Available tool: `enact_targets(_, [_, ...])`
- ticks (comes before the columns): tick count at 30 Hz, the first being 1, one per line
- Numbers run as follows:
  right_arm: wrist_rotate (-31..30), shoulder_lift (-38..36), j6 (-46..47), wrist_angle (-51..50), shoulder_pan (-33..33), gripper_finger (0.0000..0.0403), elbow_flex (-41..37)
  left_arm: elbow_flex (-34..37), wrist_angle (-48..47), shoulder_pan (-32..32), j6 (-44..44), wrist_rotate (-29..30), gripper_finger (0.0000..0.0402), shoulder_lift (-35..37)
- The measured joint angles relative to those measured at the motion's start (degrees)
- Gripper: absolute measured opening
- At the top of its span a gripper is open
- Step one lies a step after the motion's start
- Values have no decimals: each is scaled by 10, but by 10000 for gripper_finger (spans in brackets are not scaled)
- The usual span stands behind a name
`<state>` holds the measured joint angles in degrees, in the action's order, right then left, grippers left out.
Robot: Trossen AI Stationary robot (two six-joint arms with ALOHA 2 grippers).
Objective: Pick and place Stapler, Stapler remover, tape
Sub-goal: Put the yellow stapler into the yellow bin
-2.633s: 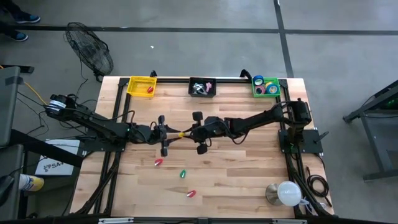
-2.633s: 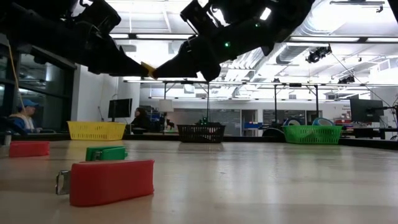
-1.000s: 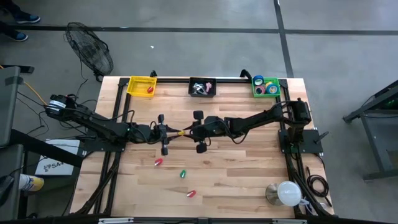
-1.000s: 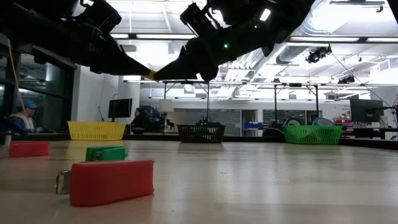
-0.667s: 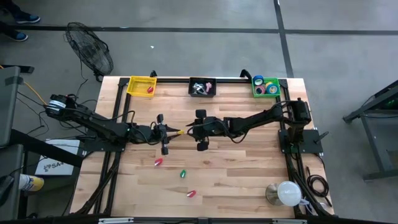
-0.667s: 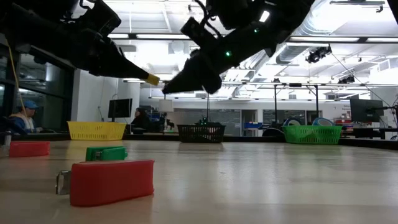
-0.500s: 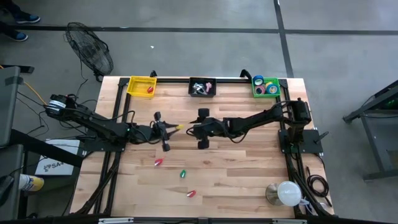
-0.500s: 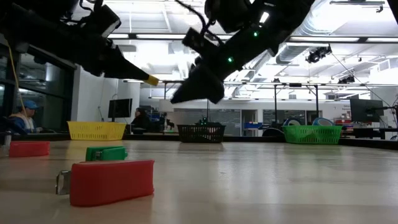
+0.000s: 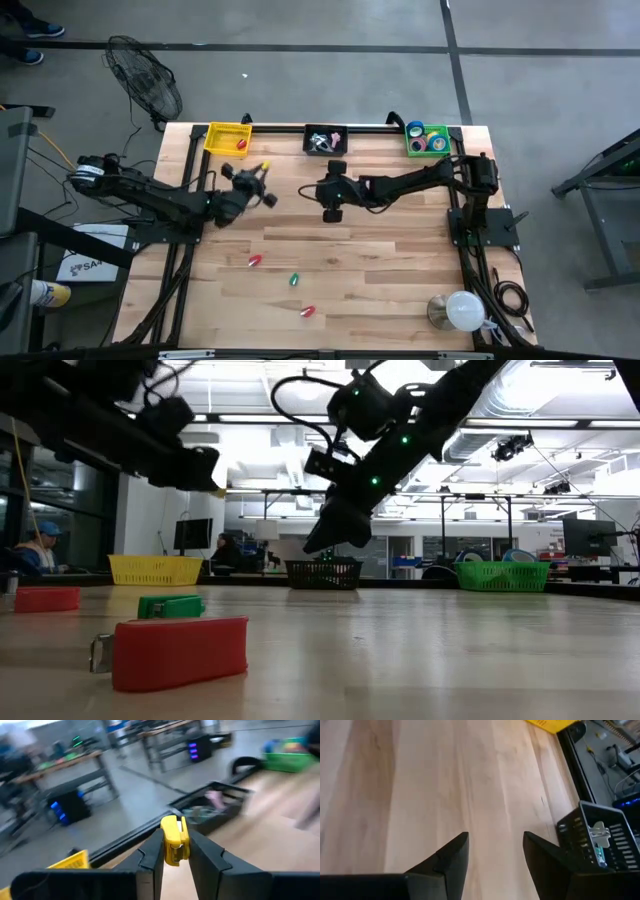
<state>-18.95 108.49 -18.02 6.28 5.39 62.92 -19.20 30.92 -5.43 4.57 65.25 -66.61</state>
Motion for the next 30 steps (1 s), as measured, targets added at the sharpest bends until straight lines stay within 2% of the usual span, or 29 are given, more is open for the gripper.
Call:
enact_targets(3, [16, 0, 0, 0, 14, 179, 0, 0, -27, 72, 45, -16, 74, 0])
enact_targets(7, [34, 0, 0, -5, 29, 179, 0, 0, -78, 174, 147, -42, 74, 0])
enact_targets(12, [45, 0, -3, -10, 41, 179, 0, 0, -144, 298, 255, -156, 74, 0])
enact_targets(15, [45, 0, -8, -9, 46, 179, 0, 0, -175, 356, 296, -199, 74, 0])
enact_targets(27, [71, 0, -11, -9, 59, 179, 0, 0, -185, 514, 337, -302, 74, 0])
enact_targets(30, [75, 0, -10, -9, 59, 179, 0, -2, -171, 528, 352, -315, 74, 0])
